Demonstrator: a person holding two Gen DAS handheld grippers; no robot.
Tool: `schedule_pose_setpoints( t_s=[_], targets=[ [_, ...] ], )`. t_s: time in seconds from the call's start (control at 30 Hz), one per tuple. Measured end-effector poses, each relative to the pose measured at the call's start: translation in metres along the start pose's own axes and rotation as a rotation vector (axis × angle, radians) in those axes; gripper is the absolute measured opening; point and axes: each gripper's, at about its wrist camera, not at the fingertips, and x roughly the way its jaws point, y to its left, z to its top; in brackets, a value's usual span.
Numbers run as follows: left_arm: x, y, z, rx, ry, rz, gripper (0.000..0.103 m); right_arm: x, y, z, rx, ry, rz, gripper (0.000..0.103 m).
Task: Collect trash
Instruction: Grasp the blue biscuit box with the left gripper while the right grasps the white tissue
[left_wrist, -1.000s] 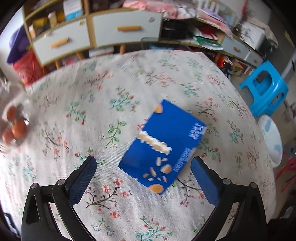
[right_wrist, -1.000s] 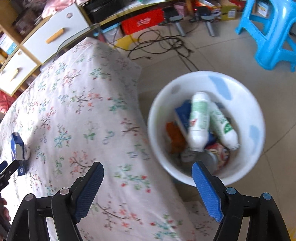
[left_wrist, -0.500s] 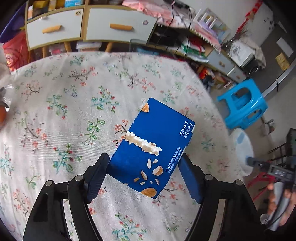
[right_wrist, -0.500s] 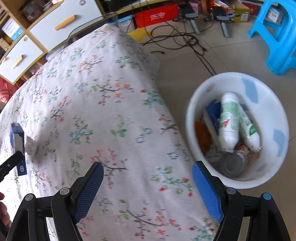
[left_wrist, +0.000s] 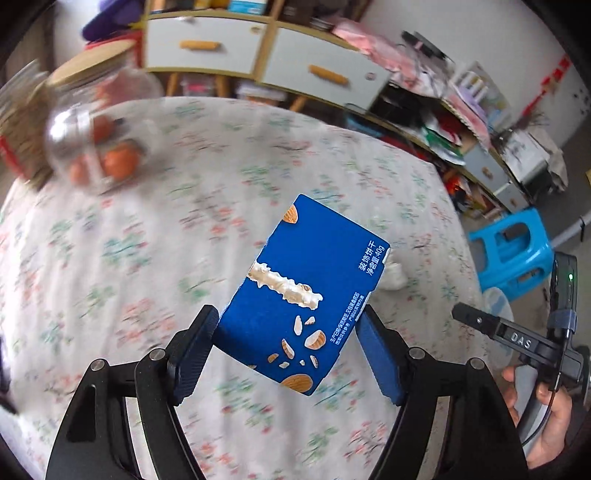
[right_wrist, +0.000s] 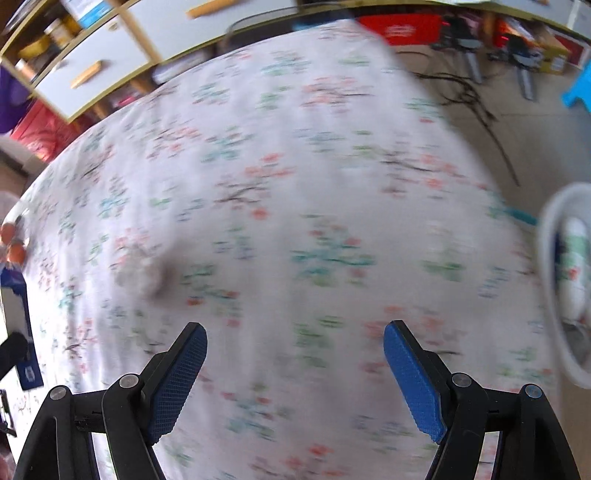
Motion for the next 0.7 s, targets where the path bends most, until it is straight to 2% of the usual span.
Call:
schedule_pose_setpoints(
  t_s=[0.2,0.33,0.57,0.7],
  targets=[
    [-0.011,0.03,-0.009,-0.039,0.008,0.015,0.078,0.028,0.039,-0.003,-0.05,0.023,0.02,0.083],
    [-0.015,0.039,-0.013,-0.04,0.009,0.013,0.078,0.046,0.059,-0.006,-0.085,0.032,-0.014,0.084],
    [-0.013,0.043,-0.015,-0.027,0.022,0.009,0.078,0.061,0.096,-0.01,-0.229,-0.049,-0.126,0.086],
    [-0.015,0.051,-0.017,-0.027,0.025,0.023,0.078,0.065,0.107,-0.01,-0.266,-0.079,-0.117,0.086]
  ],
)
